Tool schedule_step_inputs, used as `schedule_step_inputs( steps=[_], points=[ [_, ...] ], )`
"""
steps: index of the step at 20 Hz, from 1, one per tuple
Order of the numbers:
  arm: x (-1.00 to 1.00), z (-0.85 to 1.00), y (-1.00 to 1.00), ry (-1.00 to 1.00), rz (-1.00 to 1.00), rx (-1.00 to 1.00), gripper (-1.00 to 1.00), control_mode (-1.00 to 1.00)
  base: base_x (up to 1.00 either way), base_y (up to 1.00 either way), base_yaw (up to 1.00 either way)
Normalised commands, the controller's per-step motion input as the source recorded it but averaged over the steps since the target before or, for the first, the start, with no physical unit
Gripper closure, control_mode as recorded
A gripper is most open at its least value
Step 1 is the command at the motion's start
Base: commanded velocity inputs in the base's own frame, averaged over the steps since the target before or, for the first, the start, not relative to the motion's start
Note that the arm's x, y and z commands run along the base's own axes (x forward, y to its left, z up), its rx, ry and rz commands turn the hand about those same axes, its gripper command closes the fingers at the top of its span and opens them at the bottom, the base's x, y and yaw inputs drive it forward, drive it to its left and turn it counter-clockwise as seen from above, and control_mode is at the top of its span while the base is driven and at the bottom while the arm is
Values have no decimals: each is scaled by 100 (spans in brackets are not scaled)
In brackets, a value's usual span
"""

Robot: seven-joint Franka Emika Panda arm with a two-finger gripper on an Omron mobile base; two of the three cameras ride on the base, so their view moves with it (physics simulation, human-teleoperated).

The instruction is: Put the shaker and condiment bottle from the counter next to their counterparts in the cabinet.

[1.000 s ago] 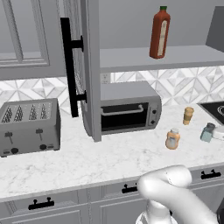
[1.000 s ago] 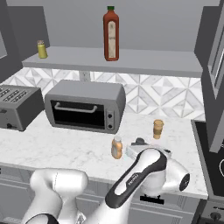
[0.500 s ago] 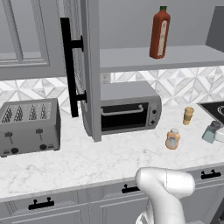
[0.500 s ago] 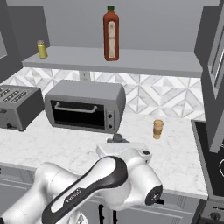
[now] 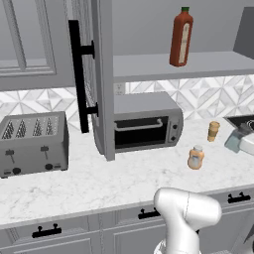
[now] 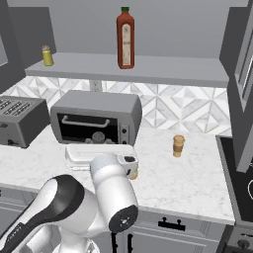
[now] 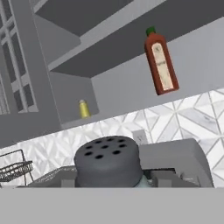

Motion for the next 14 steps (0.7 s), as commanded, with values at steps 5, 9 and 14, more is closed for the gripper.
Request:
schedule_step_inputs(
  steps=[5, 9, 14],
  points=[
    [-1, 72, 49, 0, 7, 0, 100, -100, 0, 0, 0],
    [-15, 86, 38, 0, 14, 0, 100, -100, 0, 0, 0],
    [0, 83, 35, 0, 7, -4, 100, -100, 0, 0, 0]
  ],
)
